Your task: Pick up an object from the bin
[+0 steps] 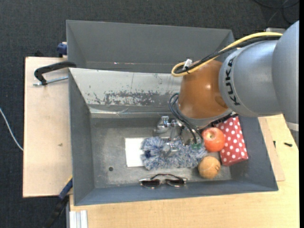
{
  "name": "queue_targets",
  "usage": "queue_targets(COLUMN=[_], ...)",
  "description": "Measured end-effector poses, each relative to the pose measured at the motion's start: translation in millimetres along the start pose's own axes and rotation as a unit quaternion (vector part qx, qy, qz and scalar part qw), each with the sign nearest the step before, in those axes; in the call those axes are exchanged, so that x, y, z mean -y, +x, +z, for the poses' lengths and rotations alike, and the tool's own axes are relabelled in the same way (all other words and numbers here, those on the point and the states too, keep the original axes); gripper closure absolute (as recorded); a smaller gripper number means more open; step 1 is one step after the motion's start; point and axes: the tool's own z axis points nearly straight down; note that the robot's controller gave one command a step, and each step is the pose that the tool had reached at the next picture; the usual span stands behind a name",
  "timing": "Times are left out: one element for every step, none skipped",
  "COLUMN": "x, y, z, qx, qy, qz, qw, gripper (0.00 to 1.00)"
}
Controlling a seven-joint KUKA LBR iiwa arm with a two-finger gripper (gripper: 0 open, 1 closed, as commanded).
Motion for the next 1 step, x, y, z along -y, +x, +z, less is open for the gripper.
queue_targets(x=[0.0], y=[0.0], z=[0.0], qx=[0.0001], qy=[0.000], qz=[0.000], qw=[1.0000], gripper=[1.00])
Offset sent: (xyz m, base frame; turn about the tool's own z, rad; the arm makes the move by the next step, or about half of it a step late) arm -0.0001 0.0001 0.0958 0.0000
